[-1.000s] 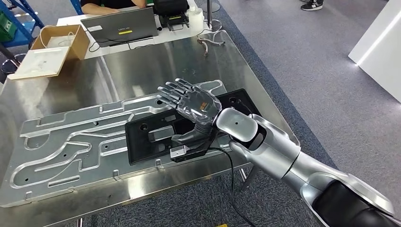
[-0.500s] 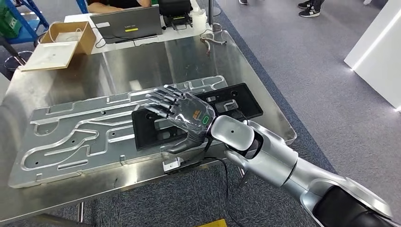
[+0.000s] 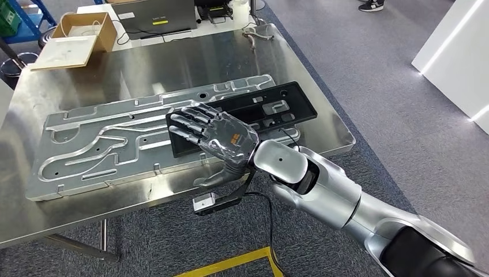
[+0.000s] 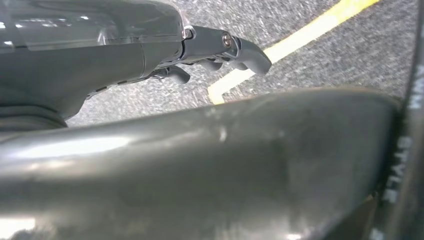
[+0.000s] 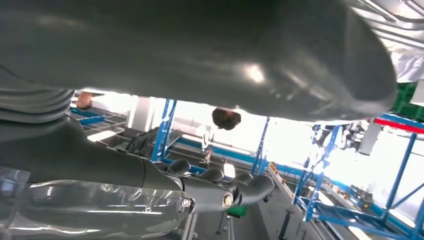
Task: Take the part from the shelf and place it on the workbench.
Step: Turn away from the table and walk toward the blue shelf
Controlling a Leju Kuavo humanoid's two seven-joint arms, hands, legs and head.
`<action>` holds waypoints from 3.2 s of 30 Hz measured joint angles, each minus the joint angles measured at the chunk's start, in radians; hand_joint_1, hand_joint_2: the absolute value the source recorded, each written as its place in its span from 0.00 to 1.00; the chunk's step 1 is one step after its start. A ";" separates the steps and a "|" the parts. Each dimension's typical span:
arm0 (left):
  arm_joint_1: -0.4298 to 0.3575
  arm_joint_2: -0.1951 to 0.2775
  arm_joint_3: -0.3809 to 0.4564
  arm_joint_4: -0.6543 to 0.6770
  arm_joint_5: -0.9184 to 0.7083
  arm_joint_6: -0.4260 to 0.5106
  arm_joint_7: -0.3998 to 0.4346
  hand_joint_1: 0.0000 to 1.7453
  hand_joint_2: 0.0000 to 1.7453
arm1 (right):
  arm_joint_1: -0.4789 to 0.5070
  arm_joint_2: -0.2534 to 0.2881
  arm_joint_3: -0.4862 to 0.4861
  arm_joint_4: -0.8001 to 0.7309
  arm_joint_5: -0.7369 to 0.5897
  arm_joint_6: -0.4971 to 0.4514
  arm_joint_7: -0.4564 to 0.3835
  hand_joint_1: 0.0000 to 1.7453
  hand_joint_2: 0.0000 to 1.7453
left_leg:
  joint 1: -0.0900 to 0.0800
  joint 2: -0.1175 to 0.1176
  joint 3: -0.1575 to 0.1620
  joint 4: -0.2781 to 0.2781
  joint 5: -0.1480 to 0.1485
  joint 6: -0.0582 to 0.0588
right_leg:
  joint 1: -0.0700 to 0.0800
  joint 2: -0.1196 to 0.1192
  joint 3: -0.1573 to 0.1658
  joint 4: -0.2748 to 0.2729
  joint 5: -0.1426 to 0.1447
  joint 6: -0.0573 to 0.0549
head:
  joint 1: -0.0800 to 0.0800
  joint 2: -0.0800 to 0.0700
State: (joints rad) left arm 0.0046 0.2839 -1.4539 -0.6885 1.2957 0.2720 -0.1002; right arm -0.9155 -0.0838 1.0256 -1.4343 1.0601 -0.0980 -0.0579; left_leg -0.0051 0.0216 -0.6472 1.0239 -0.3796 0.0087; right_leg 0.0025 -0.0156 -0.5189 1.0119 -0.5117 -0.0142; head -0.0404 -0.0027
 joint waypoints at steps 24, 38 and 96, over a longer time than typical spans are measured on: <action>-0.013 0.031 -0.045 0.047 0.080 -0.075 -0.057 0.00 0.00 | -0.005 0.079 0.037 0.005 0.050 0.014 0.032 0.00 0.00 | 0.000 -0.012 0.022 0.001 -0.036 0.023 | -0.011 0.007 -0.190 0.294 -0.016 0.024 | 0.000 0.000; -0.022 0.009 -0.086 0.059 0.024 0.000 -0.004 0.00 0.00 | 0.002 0.018 -0.005 0.013 -0.010 0.009 0.030 0.00 0.00 | 0.019 -0.017 -0.072 0.275 -0.151 -0.034 | 0.007 -0.003 -0.073 -0.037 0.095 -0.031 | 0.000 0.000; -0.013 0.099 -0.107 -0.316 0.025 0.201 0.058 0.00 0.00 | 0.063 -0.195 -0.184 0.072 -0.152 -0.014 -0.080 0.00 0.00 | 0.013 -0.022 0.068 0.005 -0.082 -0.003 | 0.004 0.004 -0.091 0.004 0.078 0.009 | 0.000 0.000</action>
State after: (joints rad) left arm -0.0081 0.3834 -1.5610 -1.0047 1.3207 0.4727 -0.0425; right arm -0.8526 -0.2792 0.8415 -1.3626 0.9082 -0.1123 -0.1379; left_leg 0.0078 -0.0009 -0.5795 1.0292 -0.4616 0.0059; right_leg 0.0067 -0.0113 -0.6096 1.0156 -0.4340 -0.0047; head -0.0401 -0.0027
